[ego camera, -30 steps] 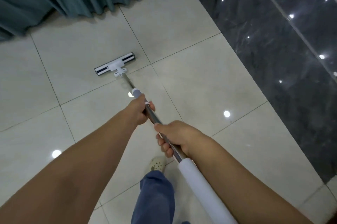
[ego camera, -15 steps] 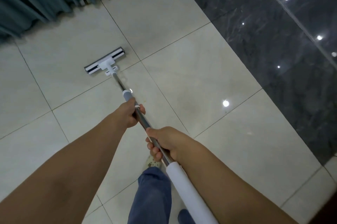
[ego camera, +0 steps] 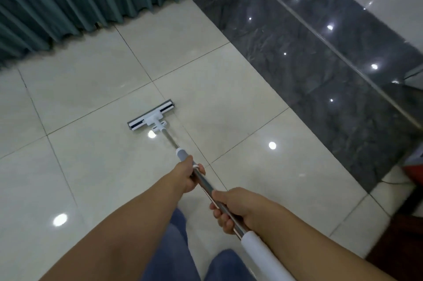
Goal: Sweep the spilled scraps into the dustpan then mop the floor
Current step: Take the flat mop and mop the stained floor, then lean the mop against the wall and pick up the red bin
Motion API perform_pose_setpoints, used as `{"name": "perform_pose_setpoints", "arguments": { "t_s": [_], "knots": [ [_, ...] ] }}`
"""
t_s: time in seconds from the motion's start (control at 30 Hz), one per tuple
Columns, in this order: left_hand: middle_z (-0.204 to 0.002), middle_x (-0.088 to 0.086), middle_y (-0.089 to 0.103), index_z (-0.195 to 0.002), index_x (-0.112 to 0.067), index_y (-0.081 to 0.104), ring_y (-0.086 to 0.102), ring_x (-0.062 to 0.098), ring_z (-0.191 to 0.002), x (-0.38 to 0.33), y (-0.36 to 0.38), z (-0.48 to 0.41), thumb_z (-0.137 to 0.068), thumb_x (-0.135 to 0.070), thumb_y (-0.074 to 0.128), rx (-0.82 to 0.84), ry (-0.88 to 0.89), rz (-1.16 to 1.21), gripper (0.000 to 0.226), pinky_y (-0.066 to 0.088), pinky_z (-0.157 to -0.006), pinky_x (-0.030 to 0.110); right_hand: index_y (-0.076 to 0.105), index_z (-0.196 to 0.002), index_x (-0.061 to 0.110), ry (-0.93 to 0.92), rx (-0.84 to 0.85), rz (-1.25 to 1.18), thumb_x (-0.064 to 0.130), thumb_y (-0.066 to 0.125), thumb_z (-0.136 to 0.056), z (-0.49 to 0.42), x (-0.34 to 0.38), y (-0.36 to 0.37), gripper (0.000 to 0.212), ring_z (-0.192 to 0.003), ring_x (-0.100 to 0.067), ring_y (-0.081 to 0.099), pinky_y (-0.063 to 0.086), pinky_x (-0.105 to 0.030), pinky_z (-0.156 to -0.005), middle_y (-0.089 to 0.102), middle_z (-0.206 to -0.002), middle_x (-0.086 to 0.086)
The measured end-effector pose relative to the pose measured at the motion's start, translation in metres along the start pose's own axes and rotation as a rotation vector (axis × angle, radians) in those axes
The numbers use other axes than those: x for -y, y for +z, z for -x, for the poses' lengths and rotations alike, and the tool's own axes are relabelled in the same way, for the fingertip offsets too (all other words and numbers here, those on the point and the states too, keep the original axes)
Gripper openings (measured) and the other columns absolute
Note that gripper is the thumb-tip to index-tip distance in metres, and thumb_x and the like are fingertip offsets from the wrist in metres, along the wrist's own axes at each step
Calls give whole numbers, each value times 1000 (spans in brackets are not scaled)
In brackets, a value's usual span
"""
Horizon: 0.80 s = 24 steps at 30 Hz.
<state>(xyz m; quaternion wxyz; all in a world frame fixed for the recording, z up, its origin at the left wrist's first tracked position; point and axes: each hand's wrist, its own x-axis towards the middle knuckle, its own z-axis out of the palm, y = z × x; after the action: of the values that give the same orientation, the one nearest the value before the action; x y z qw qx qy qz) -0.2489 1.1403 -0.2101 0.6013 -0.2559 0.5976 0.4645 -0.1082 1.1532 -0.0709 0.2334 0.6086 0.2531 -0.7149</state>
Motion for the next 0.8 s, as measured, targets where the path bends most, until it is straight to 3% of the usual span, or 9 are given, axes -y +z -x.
{"name": "perform_pose_setpoints", "arguments": {
  "t_s": [0.1, 0.27, 0.47, 0.6, 0.7, 0.8],
  "knots": [
    [-31, 6, 46, -78, -5, 41, 44, 15, -29, 72, 18, 33, -100, -30, 38, 13, 2, -75, 34, 44, -41, 23, 50, -72, 8, 12, -8, -11, 34, 44, -100, 27, -63, -35, 38, -29, -6, 38, 33, -13, -32, 47, -53, -1],
    [-27, 5, 43, -74, -5, 39, 40, 18, -49, 159, 40, 95, -101, -31, 36, 27, -16, -63, 37, 42, -45, 27, 50, -73, 8, 48, -16, -24, 35, 42, -100, 67, -142, -76, 39, -29, -6, 37, 32, -13, -32, 46, -45, 0],
    [-69, 14, 47, -77, -5, 40, 45, 18, -55, 204, 49, 141, -99, -24, 39, 32, -58, 1, 29, 48, -37, 23, 58, -88, 3, -31, -36, -34, 28, 48, -98, 110, -183, -103, 29, -38, -8, 48, 44, -15, -40, 58, -57, -5],
    [-75, 20, 53, -81, -2, 40, 54, 23, -62, 200, 48, 153, -98, -19, 40, 36, 1, -95, 23, 53, -39, 31, 57, -110, -3, -178, -89, -102, 25, 51, -96, 123, -188, -108, 31, -53, -14, 60, 56, -24, -65, 73, -78, -14],
    [-76, 18, 52, -84, -1, 43, 56, 27, -66, 193, 43, 163, -95, -12, 43, 71, 41, -181, 16, 52, -37, 31, 57, -109, -5, -288, -77, -212, 21, 55, -95, 129, -189, -105, 29, -57, -22, 70, 61, -30, -62, 73, -90, -24],
    [-72, 16, 54, -92, 1, 50, 57, 25, -62, 184, 35, 162, -96, -13, 46, 123, 157, -389, 15, 56, -44, 25, 59, -108, -3, -470, -75, -364, 9, 56, -94, 131, -187, -108, 18, -79, -38, 71, 61, -40, -67, 68, -97, -32]
  ]
}}
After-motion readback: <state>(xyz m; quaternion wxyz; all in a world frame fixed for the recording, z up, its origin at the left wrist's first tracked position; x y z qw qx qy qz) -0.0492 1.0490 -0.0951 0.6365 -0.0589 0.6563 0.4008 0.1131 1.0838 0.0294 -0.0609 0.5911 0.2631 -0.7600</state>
